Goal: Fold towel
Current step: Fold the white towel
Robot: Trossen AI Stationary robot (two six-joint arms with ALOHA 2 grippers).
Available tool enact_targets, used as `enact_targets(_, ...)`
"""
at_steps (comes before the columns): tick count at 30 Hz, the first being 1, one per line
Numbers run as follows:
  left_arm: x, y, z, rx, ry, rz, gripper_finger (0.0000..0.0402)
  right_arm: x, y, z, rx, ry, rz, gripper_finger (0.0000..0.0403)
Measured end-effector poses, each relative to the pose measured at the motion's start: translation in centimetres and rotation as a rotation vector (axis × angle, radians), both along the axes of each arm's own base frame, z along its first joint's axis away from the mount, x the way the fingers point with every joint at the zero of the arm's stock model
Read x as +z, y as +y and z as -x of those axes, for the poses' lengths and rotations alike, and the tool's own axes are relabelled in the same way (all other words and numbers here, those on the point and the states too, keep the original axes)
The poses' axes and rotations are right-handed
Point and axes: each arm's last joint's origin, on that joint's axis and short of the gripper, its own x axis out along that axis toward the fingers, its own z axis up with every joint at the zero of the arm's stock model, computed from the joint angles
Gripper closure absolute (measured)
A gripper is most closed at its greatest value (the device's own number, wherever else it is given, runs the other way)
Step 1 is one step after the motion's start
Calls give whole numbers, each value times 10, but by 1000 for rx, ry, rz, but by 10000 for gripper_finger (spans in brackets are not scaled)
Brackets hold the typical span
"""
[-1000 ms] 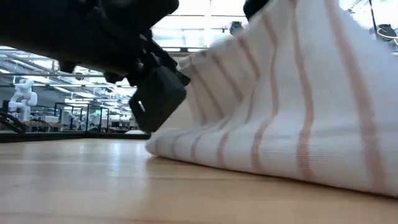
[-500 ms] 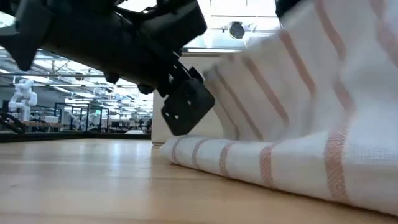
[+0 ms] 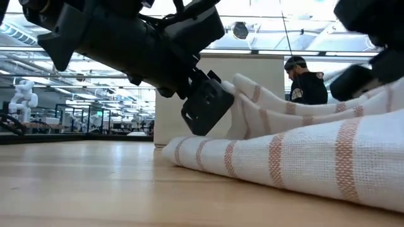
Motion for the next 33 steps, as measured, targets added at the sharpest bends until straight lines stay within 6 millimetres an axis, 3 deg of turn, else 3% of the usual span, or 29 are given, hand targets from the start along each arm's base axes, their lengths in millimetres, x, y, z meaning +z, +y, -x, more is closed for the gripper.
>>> enact_targets(11,1,5,-3,2,-11,10,218,-13,1,17,-121,45,184,289)
enact_targets(17,1,17,-8,29,-88,95,218,-4,-4,27,-215,35,287,289)
enact_targets(24,0,32,-14,40,-126,162,218,3,-12,49,-331,170,376,289)
enact_targets(30,-2,37,-14,64,-90,127,218,13,-4,56,-326,138,330,289)
enact_targets(33,-2,38,-13,92,-58,74,218,26,5,54,-301,36,261,289)
